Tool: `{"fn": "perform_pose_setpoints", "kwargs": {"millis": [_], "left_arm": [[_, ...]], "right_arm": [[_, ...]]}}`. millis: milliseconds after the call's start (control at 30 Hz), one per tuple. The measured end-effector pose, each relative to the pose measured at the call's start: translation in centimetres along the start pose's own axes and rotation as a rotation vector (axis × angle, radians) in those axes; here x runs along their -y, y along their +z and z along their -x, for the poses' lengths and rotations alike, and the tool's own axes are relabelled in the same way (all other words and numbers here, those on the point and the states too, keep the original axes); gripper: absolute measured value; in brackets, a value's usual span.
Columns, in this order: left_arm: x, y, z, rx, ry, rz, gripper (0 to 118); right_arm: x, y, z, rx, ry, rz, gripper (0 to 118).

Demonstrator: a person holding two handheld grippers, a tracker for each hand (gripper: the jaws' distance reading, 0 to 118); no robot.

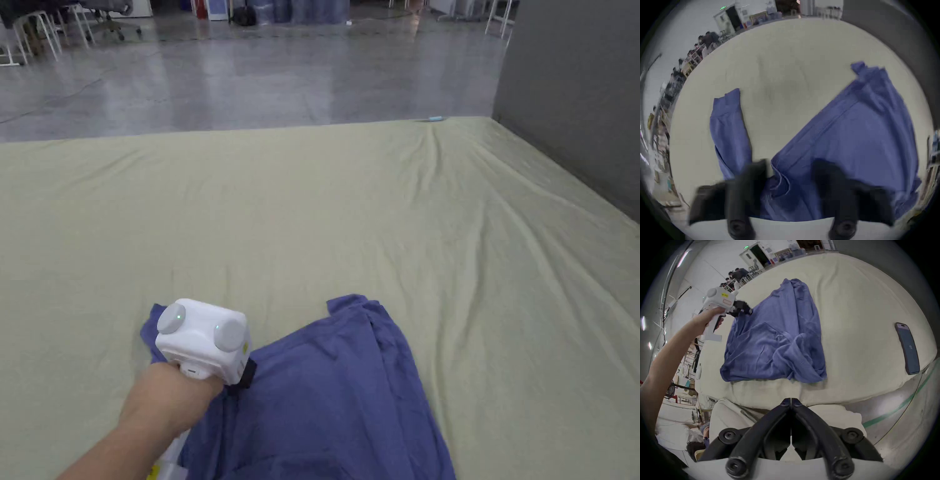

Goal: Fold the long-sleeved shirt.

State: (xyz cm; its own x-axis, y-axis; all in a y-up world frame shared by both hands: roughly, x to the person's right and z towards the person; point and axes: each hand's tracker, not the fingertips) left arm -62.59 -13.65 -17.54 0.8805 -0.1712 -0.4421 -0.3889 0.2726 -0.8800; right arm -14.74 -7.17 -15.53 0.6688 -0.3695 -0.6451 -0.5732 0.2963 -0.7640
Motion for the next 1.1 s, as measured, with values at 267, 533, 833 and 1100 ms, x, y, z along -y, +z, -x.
{"fn": "perform_pose_setpoints", "kwargs": {"millis": [267, 533, 833, 1100], "left_arm": [[0.9, 1.9, -1.8, 0.082, -0.036, -0.071, 0], [0.4, 9.0, 1.6, 0.190, 0.105, -0.222, 0], [2.7, 16.0, 5.0, 0.323, 0.262, -0.284, 0], [4.3, 22.7, 8.6, 0.339, 0.316, -0.375, 0]], "right_arm": [[-3.7, -1.6, -0.7, 0.038, -0.077, -0.024, 32], [-5.6, -4.7, -4.2, -0.043, -0.360, -0.055, 115], [-6.4, -7.6, -1.0, 0.181, -0.194, 0.061, 0], [-10.6, 1.0, 0.7, -0.013, -0.058, -0.071, 0]]}}
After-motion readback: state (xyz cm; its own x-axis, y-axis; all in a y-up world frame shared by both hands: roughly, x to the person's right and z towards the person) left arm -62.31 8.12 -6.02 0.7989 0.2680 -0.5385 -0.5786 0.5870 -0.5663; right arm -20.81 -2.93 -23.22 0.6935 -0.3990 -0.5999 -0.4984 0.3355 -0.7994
